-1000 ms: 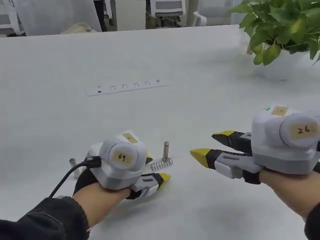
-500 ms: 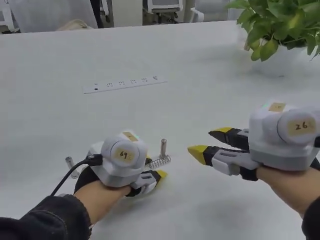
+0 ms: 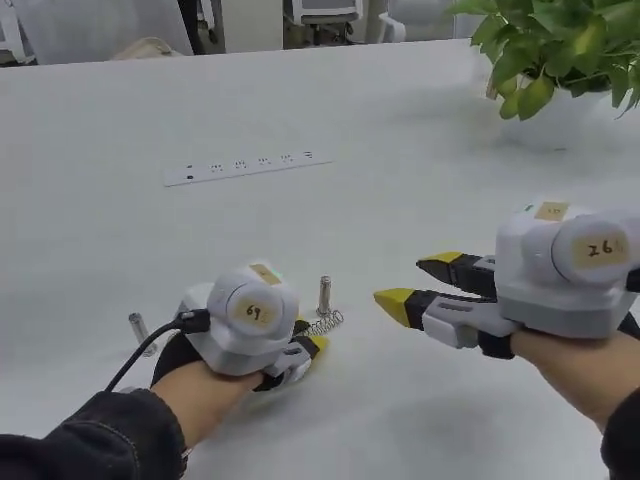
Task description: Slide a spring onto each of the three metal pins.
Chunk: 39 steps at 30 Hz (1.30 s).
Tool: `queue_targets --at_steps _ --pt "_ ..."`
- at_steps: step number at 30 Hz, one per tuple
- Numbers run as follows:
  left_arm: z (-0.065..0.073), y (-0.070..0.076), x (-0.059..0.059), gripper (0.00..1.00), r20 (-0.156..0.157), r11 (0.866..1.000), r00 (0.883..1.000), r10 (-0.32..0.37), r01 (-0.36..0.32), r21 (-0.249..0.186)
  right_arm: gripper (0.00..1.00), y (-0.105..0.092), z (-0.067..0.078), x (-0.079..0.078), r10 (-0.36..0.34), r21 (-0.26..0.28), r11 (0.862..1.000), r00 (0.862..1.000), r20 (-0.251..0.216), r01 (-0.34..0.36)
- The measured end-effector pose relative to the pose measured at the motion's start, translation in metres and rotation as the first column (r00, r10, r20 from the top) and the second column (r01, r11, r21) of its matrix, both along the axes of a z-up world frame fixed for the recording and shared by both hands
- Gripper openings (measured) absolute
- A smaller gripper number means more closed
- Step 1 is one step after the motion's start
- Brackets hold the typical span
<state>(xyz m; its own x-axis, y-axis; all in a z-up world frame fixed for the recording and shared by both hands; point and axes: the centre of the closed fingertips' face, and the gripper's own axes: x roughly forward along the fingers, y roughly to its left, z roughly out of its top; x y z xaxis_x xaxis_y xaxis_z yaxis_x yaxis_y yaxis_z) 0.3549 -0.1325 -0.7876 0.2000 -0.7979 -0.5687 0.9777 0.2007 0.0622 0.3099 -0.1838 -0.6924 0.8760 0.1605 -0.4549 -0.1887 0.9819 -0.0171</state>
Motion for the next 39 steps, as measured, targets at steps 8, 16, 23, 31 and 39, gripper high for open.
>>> queue_targets --at_steps 8,16,23,31,39 --pt "0.000 0.003 -0.003 0.03 0.010 1.000 1.000 -0.013 0.013 0.012 0.36 0.001 0.002 -0.001 0.003 -0.003 1.000 1.000 0.004 -0.003" --pt "0.003 0.007 -0.010 0.03 0.011 0.999 0.999 -0.040 0.040 0.020 0.36 0.002 0.005 -0.002 0.007 -0.009 1.000 1.000 0.007 -0.007" --pt "0.019 0.015 -0.021 0.02 0.013 0.997 0.997 -0.073 0.073 0.001 0.35 0.004 0.007 -0.005 0.017 -0.016 1.000 1.000 0.007 -0.017" --pt "0.049 0.030 -0.032 0.02 0.048 0.993 0.993 -0.104 0.106 -0.043 0.34 0.016 0.013 -0.013 0.064 -0.023 0.998 0.998 0.000 -0.064" --pt "0.078 0.050 -0.040 0.02 0.095 0.989 0.989 -0.116 0.124 -0.085 0.33 0.037 0.020 -0.022 0.143 -0.009 0.990 0.990 -0.007 -0.143"
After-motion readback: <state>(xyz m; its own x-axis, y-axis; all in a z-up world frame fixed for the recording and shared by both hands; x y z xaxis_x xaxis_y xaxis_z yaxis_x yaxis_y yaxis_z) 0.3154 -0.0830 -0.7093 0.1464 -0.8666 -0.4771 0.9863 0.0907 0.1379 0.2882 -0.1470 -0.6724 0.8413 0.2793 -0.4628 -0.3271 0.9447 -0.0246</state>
